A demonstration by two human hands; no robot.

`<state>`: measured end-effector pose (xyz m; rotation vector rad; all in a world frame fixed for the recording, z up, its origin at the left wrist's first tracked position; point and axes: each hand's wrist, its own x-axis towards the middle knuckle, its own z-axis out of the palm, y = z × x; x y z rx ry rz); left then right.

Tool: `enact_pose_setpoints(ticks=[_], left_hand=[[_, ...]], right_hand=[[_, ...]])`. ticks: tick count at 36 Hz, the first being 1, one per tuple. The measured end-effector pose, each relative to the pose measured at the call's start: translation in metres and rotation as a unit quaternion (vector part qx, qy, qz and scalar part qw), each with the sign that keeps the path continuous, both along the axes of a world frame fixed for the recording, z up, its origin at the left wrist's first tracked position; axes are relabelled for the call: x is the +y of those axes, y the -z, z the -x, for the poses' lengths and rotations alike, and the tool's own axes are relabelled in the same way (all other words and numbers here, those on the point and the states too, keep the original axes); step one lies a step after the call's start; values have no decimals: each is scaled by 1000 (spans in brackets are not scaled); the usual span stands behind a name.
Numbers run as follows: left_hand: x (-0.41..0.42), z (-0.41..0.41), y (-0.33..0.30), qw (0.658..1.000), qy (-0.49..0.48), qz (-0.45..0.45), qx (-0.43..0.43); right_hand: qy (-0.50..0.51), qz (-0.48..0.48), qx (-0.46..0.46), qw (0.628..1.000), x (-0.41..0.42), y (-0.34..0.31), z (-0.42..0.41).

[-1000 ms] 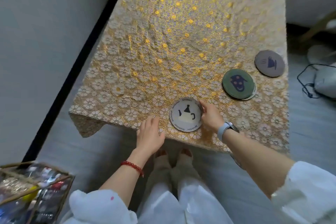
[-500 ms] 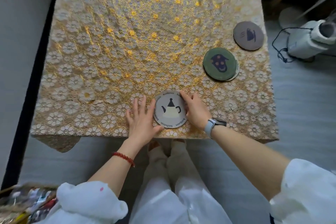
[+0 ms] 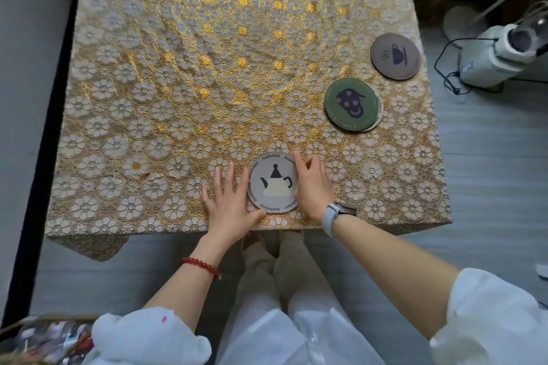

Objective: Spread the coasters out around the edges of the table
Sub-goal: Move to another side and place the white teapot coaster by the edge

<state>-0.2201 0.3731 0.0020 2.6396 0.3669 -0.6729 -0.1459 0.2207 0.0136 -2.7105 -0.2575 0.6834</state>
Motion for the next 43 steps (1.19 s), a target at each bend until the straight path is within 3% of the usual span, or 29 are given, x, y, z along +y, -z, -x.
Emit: enact_pose_setpoints(ticks=[12, 33, 43], left_hand=[[9, -3, -3, 1000, -22, 14, 2], [8, -2, -2, 999, -27, 11, -20], [8, 1, -4, 999, -41, 9, 7]], right_hand=[[26, -66, 1, 997, 4, -1, 15], [-8, -69, 8, 998, -1, -1, 15], [-90, 50, -75, 992, -5, -3, 24]])
